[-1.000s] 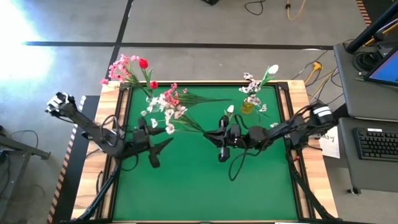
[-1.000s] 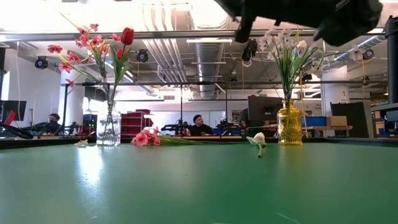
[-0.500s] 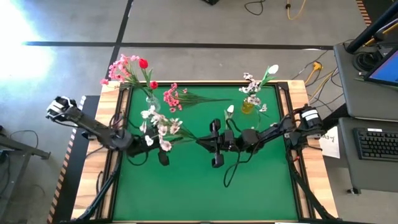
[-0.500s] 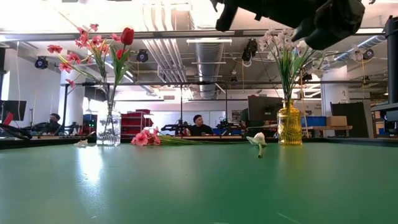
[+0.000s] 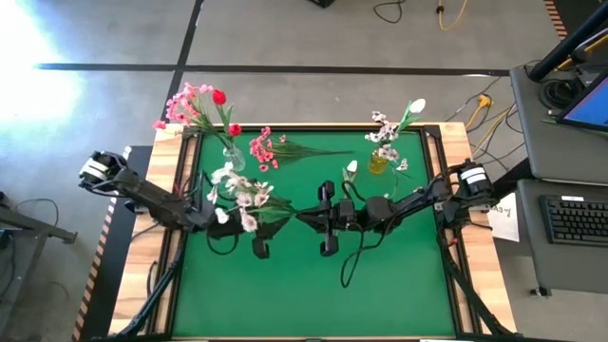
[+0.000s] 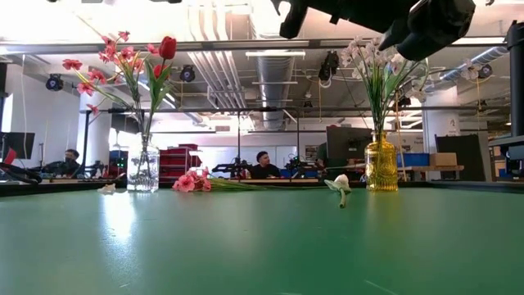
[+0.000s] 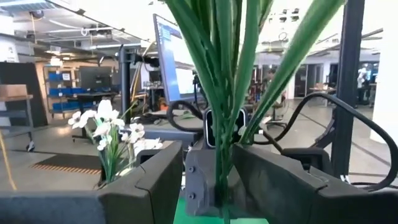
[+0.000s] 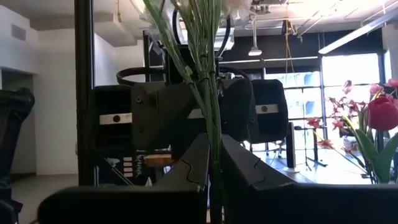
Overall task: Sort flowers into vase by color
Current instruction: Put the white flowers into the yellow vase
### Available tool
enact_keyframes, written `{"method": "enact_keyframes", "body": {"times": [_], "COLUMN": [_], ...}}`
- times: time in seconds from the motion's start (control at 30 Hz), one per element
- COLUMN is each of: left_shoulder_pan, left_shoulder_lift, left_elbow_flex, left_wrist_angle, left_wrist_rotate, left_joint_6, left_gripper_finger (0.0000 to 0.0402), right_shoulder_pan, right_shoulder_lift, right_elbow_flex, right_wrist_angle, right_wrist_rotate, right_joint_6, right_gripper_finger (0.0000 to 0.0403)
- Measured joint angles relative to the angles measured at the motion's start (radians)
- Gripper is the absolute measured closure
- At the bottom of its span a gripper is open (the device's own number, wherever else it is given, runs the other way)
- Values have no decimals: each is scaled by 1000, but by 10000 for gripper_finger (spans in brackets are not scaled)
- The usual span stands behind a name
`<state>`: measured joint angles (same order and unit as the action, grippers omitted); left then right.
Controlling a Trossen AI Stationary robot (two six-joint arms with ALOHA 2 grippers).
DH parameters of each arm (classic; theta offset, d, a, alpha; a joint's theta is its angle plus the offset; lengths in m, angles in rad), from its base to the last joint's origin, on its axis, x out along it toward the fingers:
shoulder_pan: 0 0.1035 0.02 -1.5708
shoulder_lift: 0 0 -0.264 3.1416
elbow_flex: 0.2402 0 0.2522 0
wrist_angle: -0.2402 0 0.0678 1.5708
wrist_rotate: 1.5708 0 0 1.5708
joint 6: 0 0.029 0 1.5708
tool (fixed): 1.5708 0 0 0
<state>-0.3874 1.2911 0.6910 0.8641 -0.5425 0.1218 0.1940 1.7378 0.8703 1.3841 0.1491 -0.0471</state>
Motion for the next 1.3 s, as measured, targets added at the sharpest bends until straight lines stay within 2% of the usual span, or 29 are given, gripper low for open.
{"method": "enact_keyframes", "body": {"times": [0.17, 0.33, 0.63, 0.83, 0.97, 1.13, 1.17, 1.3], "left_shoulder_pan": [9, 30, 34, 35, 39, 39, 39, 39], "left_shoulder_lift": [23, 48, 49, 49, 48, 48, 48, 41], "left_elbow_flex": [0, 2, 2, 2, 2, 2, 2, 2], "left_wrist_angle": [28, 36, 36, 35, 35, 32, 30, -4], "left_wrist_rotate": [15, 110, 150, 131, 88, 80, 80, 42], "left_joint_6": [1, -3, 0, 1, 12, 24, 26, 28], "left_gripper_finger": [221, 221, 221, 223, 262, 378, 389, 387], "right_shoulder_pan": [0, -5, -7, -7, -7, -7, -6, -6], "right_shoulder_lift": [0, 0, 0, 0, 0, 0, 0, 0], "right_elbow_flex": [6, 16, 28, 28, 27, 27, 27, 27], "right_wrist_angle": [-13, -25, -44, -52, -58, -57, -57, -89], "right_wrist_rotate": [5, 11, 8, 10, 11, 9, 10, 53], "right_joint_6": [-10, -19, -16, -16, -17, -16, -14, -3], "right_gripper_finger": [387, 387, 387, 387, 375, 337, 328, 288]}}
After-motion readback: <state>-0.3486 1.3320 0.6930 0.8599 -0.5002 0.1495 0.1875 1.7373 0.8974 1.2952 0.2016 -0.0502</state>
